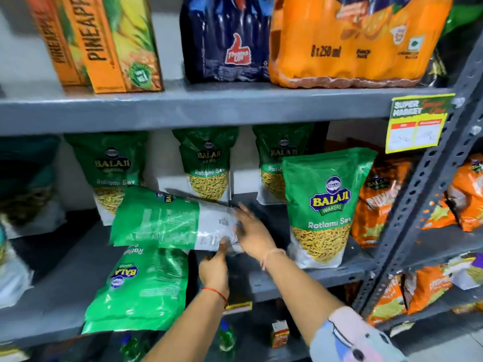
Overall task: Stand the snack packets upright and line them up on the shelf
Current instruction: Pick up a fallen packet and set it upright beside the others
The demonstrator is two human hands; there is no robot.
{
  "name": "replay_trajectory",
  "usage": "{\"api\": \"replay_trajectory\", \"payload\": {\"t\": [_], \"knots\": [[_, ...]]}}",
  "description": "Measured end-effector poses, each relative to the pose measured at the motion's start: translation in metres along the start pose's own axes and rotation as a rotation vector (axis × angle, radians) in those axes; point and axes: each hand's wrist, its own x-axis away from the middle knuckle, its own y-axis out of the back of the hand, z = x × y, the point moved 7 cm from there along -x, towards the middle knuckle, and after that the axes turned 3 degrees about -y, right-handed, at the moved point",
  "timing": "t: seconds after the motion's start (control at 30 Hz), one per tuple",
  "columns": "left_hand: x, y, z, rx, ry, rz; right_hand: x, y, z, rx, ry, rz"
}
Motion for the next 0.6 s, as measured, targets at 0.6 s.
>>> {"api": "replay_trajectory", "payload": {"t": [0.6], "knots": [[-0.039, -0.022, -0.020, 0.017, -0.101, 0.198, -0.059, -0.001, -0.017, -0.058, -0.186, 0.250]]}}
